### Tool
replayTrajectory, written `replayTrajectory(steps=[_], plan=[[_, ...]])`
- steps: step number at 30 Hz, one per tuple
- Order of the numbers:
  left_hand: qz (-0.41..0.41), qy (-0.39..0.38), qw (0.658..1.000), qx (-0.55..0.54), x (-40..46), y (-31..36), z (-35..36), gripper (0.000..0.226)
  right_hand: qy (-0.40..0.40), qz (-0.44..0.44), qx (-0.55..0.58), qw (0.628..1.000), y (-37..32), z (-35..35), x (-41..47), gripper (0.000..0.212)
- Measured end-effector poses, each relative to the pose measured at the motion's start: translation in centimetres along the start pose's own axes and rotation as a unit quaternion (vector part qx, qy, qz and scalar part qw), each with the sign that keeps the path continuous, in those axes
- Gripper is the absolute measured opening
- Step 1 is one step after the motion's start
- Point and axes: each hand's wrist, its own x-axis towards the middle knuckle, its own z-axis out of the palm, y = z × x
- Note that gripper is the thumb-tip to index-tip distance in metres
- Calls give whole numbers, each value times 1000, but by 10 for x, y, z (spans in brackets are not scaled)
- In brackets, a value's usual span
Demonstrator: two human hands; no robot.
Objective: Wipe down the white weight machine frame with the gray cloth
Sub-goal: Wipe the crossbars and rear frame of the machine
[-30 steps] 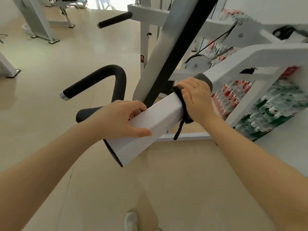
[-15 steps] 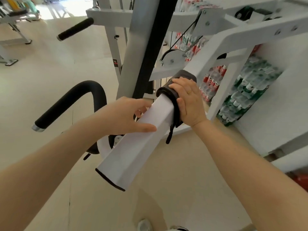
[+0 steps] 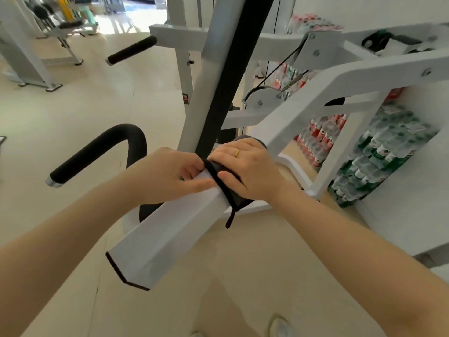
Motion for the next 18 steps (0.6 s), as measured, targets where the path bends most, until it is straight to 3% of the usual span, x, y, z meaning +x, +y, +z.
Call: replayTrajectory(steps=[3, 7, 13, 16, 18], plan=[[-58, 41, 997, 15, 10, 10, 10, 64, -25, -7, 0, 1000, 34, -9, 4, 44], [-118, 35, 991, 58, 34, 34, 28, 87, -38, 15, -20, 999, 93, -19, 1, 47], [-215, 101, 962, 136, 62, 60, 50, 56, -4, 97, -16, 995, 166, -26, 1, 52], [-248, 122, 952, 133, 69, 68, 56, 53, -5, 129, -24, 991, 161, -24, 2, 49], [-258, 136, 946, 142, 71, 69, 59, 52, -12, 93, -9, 996, 135, -20, 3, 50]])
